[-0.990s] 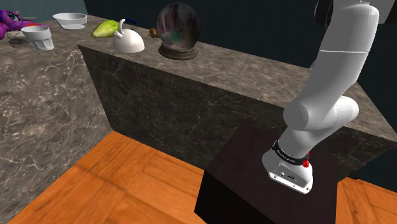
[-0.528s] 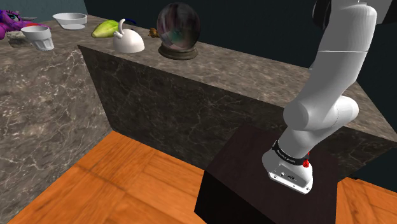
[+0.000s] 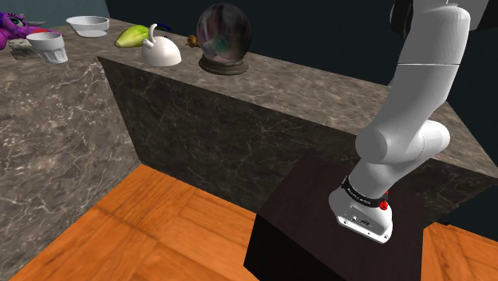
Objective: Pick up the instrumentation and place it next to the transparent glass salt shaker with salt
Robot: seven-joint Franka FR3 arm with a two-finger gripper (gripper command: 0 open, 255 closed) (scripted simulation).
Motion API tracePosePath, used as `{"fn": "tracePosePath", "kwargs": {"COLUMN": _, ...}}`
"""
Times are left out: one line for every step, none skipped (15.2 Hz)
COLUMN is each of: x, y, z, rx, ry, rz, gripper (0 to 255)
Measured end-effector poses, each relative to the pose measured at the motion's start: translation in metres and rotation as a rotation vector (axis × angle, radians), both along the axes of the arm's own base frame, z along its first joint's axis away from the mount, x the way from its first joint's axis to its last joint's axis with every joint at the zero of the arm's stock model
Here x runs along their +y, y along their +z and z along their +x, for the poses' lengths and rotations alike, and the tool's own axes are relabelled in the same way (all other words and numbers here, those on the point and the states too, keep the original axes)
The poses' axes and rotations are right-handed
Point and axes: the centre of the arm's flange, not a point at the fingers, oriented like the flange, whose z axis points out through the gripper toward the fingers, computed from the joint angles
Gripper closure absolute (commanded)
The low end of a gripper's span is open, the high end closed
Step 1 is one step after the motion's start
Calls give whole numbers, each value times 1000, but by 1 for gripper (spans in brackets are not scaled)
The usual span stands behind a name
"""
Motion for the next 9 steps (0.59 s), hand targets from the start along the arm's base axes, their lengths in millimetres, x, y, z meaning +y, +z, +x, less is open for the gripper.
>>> {"fn": "tracePosePath", "kwargs": {"x": 0, "y": 0, "z": 0, "rx": 0, "ry": 0, "rz": 0, "gripper": 255}}
{"fn": "tracePosePath", "kwargs": {"x": 0, "y": 0, "z": 0, "rx": 0, "ry": 0, "rz": 0, "gripper": 255}}
{"fn": "tracePosePath", "kwargs": {"x": 0, "y": 0, "z": 0, "rx": 0, "ry": 0, "rz": 0, "gripper": 255}}
{"fn": "tracePosePath", "kwargs": {"x": 0, "y": 0, "z": 0, "rx": 0, "ry": 0, "rz": 0, "gripper": 0}}
{"fn": "tracePosePath", "kwargs": {"x": 0, "y": 0, "z": 0, "rx": 0, "ry": 0, "rz": 0, "gripper": 0}}
{"fn": "tracePosePath", "kwargs": {"x": 0, "y": 0, "z": 0, "rx": 0, "ry": 0, "rz": 0, "gripper": 0}}
{"fn": "tracePosePath", "kwargs": {"x": 0, "y": 0, "z": 0, "rx": 0, "ry": 0, "rz": 0, "gripper": 0}}
{"fn": "tracePosePath", "kwargs": {"x": 0, "y": 0, "z": 0, "rx": 0, "ry": 0, "rz": 0, "gripper": 0}}
{"fn": "tracePosePath", "kwargs": {"x": 0, "y": 0, "z": 0, "rx": 0, "ry": 0, "rz": 0, "gripper": 0}}
